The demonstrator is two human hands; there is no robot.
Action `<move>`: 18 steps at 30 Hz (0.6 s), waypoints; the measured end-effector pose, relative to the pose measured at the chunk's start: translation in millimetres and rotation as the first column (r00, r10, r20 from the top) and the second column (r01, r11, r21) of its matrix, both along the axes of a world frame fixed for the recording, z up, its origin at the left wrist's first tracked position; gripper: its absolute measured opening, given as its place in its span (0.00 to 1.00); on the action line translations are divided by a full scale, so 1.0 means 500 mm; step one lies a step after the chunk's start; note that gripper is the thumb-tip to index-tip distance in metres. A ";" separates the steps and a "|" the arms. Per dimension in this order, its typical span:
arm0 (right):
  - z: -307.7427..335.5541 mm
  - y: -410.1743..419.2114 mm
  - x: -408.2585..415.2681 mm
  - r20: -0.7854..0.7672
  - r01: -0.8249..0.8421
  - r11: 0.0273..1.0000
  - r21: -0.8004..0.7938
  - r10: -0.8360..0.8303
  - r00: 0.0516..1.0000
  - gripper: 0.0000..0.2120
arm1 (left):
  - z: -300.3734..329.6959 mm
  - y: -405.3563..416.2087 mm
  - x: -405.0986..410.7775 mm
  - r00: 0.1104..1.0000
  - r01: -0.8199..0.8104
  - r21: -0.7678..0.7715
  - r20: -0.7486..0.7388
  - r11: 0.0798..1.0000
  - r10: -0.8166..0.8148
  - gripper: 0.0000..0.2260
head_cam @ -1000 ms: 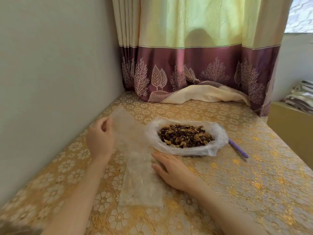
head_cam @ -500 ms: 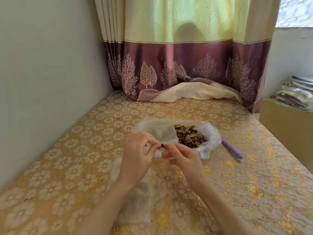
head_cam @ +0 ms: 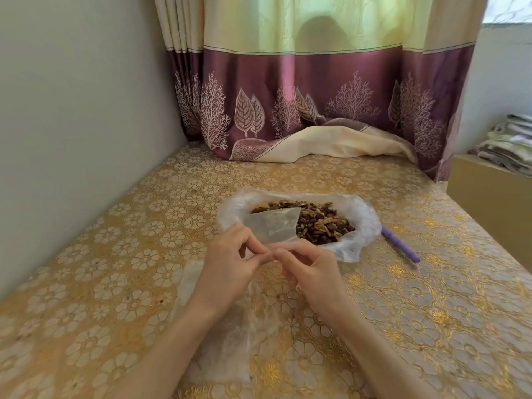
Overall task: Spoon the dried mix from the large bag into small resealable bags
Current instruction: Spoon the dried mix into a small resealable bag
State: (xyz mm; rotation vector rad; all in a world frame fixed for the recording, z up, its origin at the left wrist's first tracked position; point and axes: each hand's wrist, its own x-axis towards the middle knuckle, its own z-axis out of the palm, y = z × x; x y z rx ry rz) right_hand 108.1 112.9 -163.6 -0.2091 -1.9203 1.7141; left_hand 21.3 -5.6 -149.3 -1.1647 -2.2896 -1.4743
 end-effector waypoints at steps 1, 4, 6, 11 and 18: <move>0.000 -0.001 -0.001 0.000 0.009 1.000 -0.001 -0.009 1.000 0.07 | -0.001 0.000 0.000 1.000 0.014 -0.014 0.007 1.000 -0.014 0.11; 0.000 -0.003 -0.001 0.016 0.038 0.999 0.026 -0.038 0.999 0.07 | -0.003 -0.001 0.002 0.999 0.042 -0.059 0.017 0.997 -0.042 0.10; -0.003 -0.001 0.001 0.017 0.077 0.994 0.082 -0.079 0.997 0.06 | -0.003 -0.003 0.002 0.998 0.059 -0.082 -0.033 0.995 -0.062 0.07; 0.000 0.008 0.005 -0.006 0.129 0.954 0.269 -0.132 0.991 0.06 | -0.003 -0.002 0.009 0.971 0.038 -0.082 -0.232 0.996 -0.056 0.02; -0.003 0.002 0.004 -0.056 0.125 0.867 0.482 -0.111 0.992 0.06 | -0.002 -0.001 0.015 0.974 0.005 -0.081 -0.227 0.997 -0.024 0.04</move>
